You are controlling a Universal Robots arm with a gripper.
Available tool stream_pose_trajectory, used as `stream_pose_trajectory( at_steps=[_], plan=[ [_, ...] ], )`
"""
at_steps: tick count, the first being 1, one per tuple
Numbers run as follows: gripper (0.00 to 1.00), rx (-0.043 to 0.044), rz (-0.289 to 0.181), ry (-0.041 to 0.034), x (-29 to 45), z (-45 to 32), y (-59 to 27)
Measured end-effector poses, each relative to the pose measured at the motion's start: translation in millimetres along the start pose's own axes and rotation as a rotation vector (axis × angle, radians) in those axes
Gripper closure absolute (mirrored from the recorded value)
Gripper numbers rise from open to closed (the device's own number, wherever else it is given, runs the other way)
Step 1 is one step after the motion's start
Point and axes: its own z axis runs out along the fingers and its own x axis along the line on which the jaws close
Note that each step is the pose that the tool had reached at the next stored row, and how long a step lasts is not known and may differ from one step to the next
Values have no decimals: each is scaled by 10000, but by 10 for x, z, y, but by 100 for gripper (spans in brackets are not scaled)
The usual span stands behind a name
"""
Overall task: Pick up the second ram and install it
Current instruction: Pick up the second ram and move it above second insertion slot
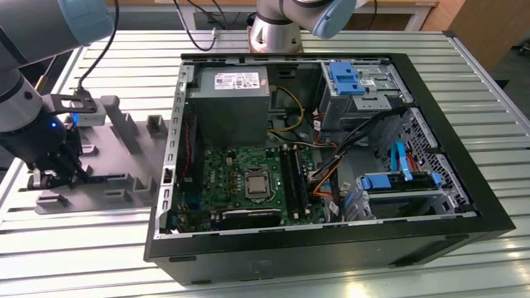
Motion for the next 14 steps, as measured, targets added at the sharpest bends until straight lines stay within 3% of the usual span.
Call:
stream_pose_trajectory(
  at_steps=[14],
  plan=[
    [86, 1, 165, -8, 0, 0, 0]
  ],
)
